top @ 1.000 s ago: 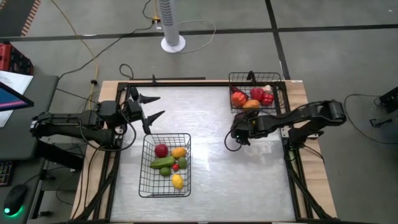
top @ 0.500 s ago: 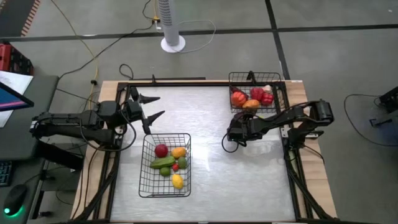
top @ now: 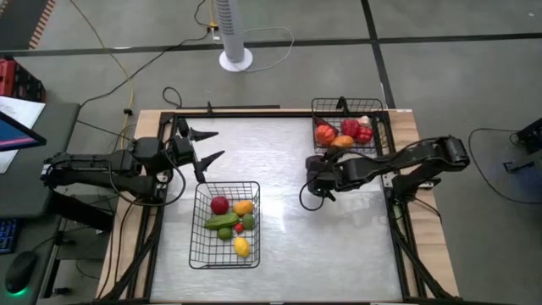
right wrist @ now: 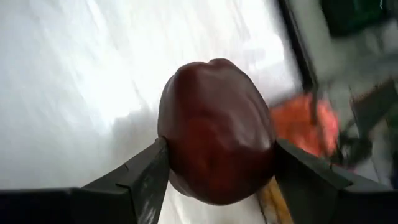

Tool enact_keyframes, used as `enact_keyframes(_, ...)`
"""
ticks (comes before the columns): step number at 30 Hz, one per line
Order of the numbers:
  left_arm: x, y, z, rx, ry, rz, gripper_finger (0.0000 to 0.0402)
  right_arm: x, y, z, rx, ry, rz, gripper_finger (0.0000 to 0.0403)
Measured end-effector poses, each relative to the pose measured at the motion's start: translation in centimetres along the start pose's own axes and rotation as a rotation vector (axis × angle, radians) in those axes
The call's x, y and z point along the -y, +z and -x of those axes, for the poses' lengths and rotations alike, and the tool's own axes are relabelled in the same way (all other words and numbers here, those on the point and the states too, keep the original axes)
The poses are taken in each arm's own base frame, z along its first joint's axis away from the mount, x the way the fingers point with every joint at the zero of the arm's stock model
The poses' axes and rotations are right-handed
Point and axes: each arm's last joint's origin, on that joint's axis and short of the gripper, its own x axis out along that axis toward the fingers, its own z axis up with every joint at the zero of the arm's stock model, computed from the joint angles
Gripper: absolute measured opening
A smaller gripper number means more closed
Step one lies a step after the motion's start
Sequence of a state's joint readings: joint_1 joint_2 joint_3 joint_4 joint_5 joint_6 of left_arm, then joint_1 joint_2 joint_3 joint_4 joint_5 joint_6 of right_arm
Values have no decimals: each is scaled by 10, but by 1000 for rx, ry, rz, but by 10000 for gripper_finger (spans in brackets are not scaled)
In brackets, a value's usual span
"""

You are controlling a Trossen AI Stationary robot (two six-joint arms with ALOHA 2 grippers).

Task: Sort produce into baskets
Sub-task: Put the apple into the bottom wire basket, then put the lemon into the bottom wire basket

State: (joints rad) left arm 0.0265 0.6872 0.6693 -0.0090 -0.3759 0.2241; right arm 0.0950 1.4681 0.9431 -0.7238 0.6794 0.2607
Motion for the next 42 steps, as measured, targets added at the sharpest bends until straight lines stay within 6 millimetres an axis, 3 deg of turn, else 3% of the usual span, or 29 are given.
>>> enact_keyframes(6,0,0,0,-1,3,1,258,-10,41,54,329,169,-40,286)
enact_keyframes(10,0,0,0,-1,3,1,258,-27,63,77,594,317,-74,286)
enact_keyframes(14,0,0,0,-1,3,1,258,-57,79,76,763,465,-42,286)
enact_keyframes(20,0,0,0,-1,3,3,258,-95,99,58,842,481,80,288)
enact_keyframes(26,0,0,0,-3,2,0,258,-108,120,49,752,483,170,345)
enact_keyframes(30,0,-1,0,-10,0,-2,258,-100,127,53,634,456,236,390)
enact_keyframes(33,0,-1,0,-11,0,-2,258,-84,125,64,484,365,252,388)
enact_keyframes(37,0,-1,0,-11,-1,-2,258,-56,100,66,188,211,220,366)
enact_keyframes(42,0,-1,0,-9,0,4,258,-35,49,33,-180,53,105,336)
